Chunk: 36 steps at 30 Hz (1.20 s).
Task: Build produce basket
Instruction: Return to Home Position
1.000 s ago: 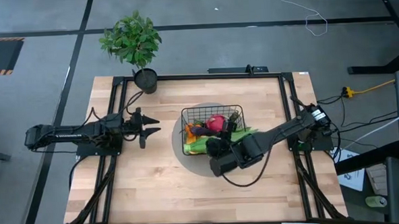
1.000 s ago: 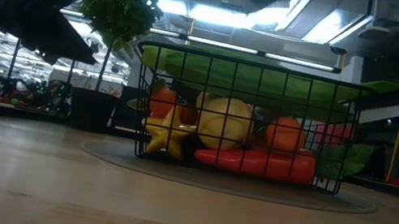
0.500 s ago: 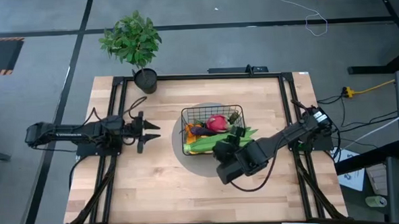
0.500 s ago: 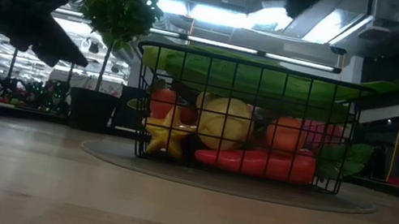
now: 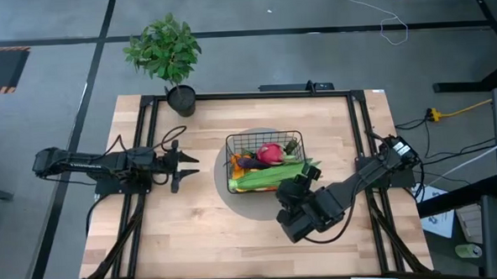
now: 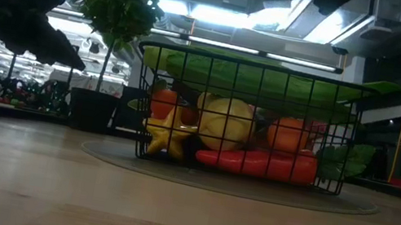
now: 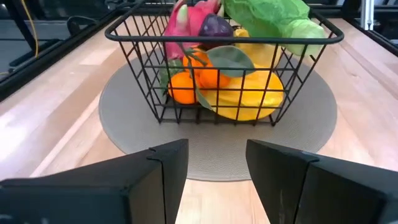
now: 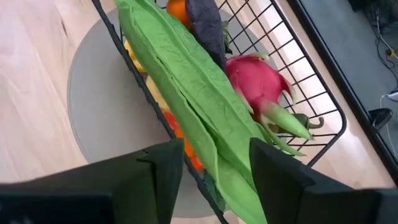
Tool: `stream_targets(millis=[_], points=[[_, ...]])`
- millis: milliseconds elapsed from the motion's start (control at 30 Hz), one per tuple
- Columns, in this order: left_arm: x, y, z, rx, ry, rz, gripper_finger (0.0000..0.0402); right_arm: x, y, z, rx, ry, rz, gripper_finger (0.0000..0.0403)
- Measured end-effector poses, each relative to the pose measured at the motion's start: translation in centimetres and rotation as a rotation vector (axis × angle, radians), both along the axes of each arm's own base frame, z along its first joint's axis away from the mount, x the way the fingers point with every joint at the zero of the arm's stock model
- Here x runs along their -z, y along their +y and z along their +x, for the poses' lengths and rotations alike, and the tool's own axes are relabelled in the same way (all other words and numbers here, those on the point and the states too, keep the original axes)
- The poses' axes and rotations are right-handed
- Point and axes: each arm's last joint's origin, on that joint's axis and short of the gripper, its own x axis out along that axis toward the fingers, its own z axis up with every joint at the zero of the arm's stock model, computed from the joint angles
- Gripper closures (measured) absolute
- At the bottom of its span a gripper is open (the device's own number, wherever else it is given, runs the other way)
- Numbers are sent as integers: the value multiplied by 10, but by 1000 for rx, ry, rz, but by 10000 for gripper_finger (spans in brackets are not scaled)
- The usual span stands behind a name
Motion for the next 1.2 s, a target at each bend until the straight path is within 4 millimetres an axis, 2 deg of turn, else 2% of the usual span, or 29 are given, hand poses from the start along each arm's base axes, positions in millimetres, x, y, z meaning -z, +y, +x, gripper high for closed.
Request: stream_targets(millis=[433, 900, 1100, 1200], points=[[-2, 0, -1, 0, -19, 0, 250, 0, 3, 2, -4, -32, 17, 229], [-23, 0, -15, -1, -275, -1, 250, 0, 3, 3, 11, -49, 17, 229], [-23, 0, -15, 7, -270, 0, 250, 11, 1, 1, 2, -21, -36, 229], [-23, 0, -15, 5, -272, 0, 250, 15, -11, -5, 12, 58, -166, 229]])
